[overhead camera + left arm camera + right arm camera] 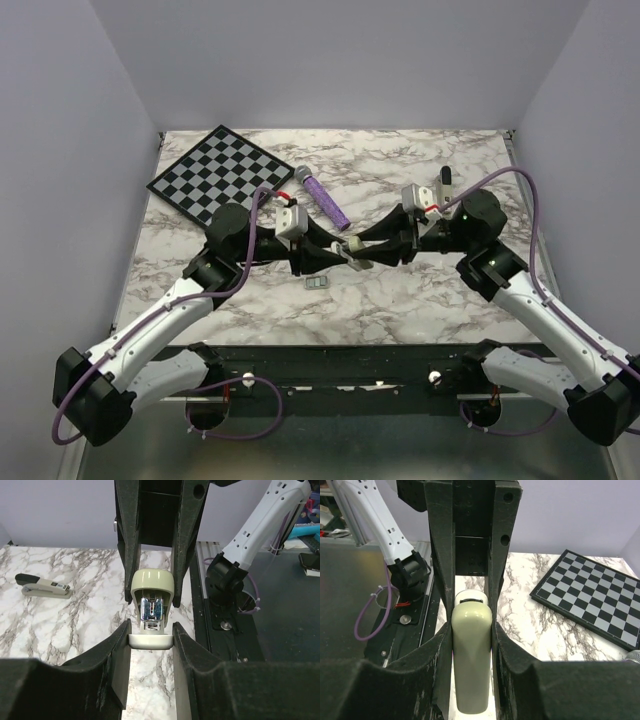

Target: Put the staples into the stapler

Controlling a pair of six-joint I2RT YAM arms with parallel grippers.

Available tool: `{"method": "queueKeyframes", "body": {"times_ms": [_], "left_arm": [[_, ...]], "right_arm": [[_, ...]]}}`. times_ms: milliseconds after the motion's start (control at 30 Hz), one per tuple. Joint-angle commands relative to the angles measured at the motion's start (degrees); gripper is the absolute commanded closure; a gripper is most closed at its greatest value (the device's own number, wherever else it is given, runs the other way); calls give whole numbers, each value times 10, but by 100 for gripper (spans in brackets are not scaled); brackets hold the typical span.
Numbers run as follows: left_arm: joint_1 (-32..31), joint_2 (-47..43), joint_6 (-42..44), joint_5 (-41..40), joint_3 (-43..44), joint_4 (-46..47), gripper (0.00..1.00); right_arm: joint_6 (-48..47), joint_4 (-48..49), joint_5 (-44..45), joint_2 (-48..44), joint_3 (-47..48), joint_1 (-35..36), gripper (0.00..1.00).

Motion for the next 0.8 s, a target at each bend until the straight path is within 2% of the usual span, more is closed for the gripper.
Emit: {"method": "queueKeyframes", "body": {"times_ms": [0, 100, 233, 300, 433, 467, 633, 767], "left_arm": [[-1, -49, -23, -76, -35, 64, 100], [7, -74, -50, -101, -70, 102, 100], [32, -114, -135, -136, -141, 205, 100], [59, -137, -174, -150, -166, 251, 100], [104, -166, -305, -207, -242, 414, 100], [107, -170, -337, -230, -251, 429, 100], [107, -197, -379, -281, -276, 439, 100], [102, -208, -427, -307, -304, 458, 100]], "right_arm": [[53, 107, 27, -28, -31, 4, 99], [90, 148, 33, -42, -45, 3, 99], [108, 192, 65, -75, -66, 0, 99], [125, 244, 85, -103, -95, -1, 99], [182, 387, 177, -154, -171, -6, 99], [204, 444, 196, -163, -185, -7, 99], [248, 545, 278, -206, -232, -9, 99], [288, 623, 284, -209, -239, -9, 99]]}}
